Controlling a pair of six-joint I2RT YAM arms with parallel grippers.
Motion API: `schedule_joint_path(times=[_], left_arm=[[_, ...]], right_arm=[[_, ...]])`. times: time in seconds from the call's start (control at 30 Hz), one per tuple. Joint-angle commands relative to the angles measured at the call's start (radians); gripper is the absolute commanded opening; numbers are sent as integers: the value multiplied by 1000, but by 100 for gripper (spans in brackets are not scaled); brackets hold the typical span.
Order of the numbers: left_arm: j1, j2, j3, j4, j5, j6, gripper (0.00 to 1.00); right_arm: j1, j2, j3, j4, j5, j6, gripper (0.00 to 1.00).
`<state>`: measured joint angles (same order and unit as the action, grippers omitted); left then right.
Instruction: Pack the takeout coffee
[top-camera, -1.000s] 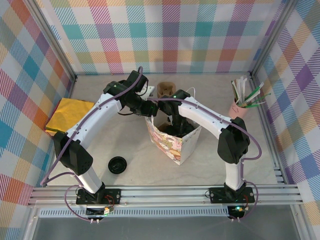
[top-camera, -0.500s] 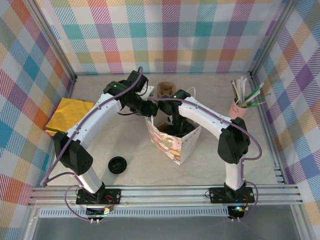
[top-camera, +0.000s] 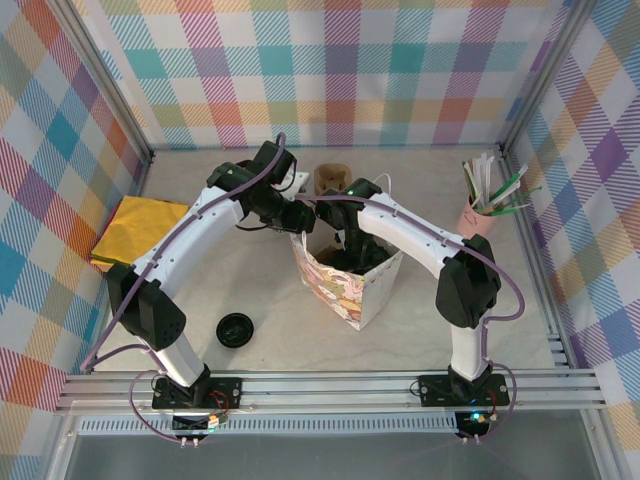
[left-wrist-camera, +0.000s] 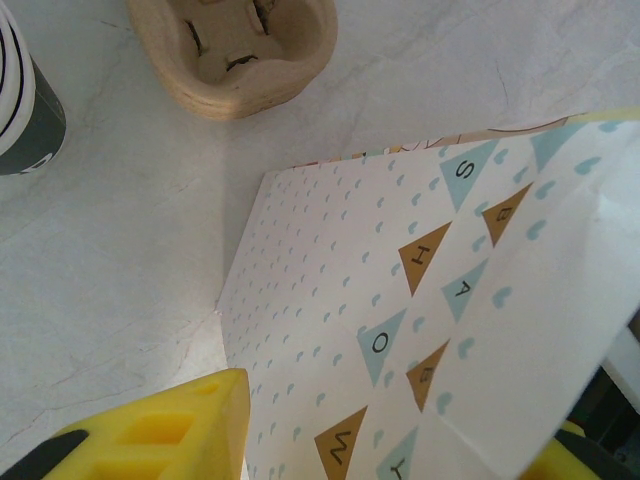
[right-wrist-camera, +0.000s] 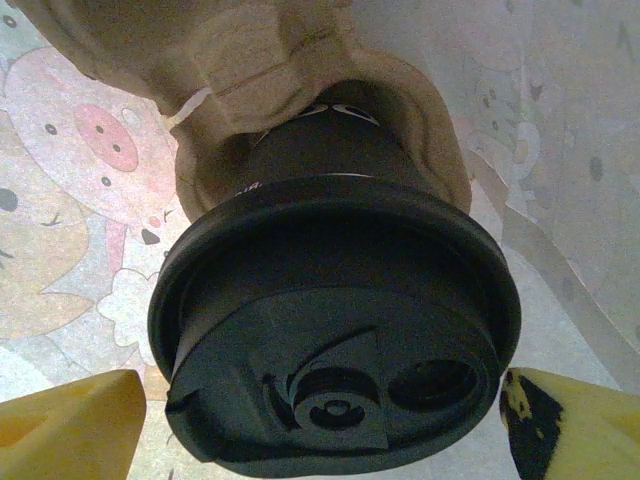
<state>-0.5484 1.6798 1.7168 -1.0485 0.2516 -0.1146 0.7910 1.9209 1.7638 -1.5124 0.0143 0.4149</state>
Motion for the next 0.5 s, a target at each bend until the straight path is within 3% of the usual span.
schedule_joint_path(times=[0.0, 0.47], left_arm=[[-8, -27, 0, -38, -6, 11, 40], [-8, -26, -3, -36, -6, 10, 40]], right_arm=[[0, -38, 29, -38, -7, 18, 92], [0, -43, 49, -49, -6, 20, 93]])
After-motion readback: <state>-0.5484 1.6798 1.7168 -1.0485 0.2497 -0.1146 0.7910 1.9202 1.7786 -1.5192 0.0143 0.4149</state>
